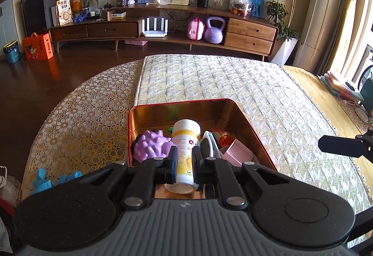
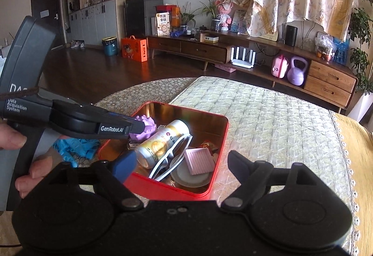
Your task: Organize rigid objects
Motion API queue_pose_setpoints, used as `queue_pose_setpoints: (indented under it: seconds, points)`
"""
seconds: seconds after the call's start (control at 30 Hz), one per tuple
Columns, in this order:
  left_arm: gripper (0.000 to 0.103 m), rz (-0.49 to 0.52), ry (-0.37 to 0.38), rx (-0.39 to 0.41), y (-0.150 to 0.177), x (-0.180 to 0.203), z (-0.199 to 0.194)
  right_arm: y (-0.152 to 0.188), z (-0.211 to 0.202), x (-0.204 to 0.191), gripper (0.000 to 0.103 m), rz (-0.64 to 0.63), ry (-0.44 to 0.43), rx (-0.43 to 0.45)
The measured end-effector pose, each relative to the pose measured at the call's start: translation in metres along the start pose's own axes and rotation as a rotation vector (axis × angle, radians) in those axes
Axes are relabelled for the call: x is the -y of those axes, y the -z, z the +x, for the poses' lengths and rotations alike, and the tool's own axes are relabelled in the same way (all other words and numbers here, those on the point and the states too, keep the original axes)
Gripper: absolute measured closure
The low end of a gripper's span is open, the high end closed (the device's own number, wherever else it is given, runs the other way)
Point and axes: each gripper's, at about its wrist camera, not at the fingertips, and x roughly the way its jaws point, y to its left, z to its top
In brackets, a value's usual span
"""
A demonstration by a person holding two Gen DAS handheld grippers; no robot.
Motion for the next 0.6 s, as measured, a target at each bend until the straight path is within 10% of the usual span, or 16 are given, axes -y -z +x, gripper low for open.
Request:
queue_pose_setpoints:
  seconds: [0.1,0.27,0.6]
  points:
    - [0.083,-0.001,0.012,-0.002,0.005,0.003,-0.008,0.001,-0.011,0.003,0.014,0.006,-0.005,0.022]
    - [0.039,0.003,0.025,0.031,0.014,0.009,-0.024,0.002,-0.029,0.010,0.009,0.032,-0.008,0.061]
    - [0.022,0.009,0.049,0.088,0.029,0.020,-0.054,0.016,-0.060,0.024,0.000,0.091,-0.026,0.132]
